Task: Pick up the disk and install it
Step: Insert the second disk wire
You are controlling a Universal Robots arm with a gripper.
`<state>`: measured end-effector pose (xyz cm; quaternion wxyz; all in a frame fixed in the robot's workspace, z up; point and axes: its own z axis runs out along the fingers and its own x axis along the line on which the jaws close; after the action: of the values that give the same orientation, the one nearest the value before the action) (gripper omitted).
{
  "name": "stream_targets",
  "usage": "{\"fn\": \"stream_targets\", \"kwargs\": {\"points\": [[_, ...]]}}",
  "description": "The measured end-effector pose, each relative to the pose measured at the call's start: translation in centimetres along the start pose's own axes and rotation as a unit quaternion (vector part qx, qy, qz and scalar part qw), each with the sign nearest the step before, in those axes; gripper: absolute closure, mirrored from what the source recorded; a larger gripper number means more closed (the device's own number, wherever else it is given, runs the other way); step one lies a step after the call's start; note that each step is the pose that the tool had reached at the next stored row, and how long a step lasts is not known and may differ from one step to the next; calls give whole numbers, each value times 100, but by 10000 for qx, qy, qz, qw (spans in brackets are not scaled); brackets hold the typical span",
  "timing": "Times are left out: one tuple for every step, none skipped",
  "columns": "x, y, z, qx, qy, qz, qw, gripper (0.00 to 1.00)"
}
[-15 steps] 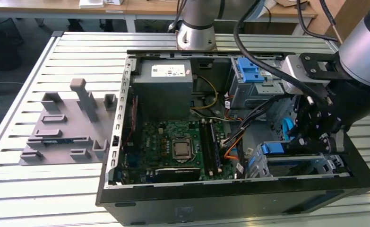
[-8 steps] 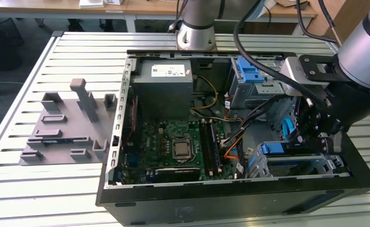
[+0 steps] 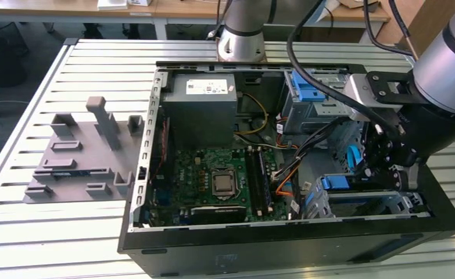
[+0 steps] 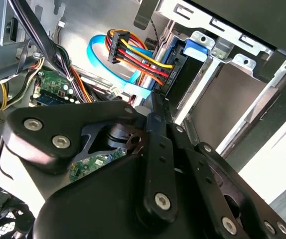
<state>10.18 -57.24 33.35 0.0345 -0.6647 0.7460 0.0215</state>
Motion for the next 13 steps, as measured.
{"fn": "stream_targets", "kwargs": {"points": [[0,0,-4,0,-2,0,10000,89],[-1,0,-10,0,-3,0,10000,89],[-2,0,-20,0,-1,0,10000,89],[-2,0,-30,0,0,0,10000,89],[-3,0,-39,0,0,0,10000,89],[-4,-1,-48,0,0,0,10000,89],[-5,-1,-58,0,0,0,10000,89],[-6,-1,-69,0,0,0,10000,89],[-7,-1,-82,0,0,0,10000,89],[-8,-1,-97,0,0,0,10000,89],[-9,-1,-111,0,0,0,10000,89],[-10,-2,-126,0,0,0,10000,89],[-11,-2,-138,0,0,0,10000,89]]}}
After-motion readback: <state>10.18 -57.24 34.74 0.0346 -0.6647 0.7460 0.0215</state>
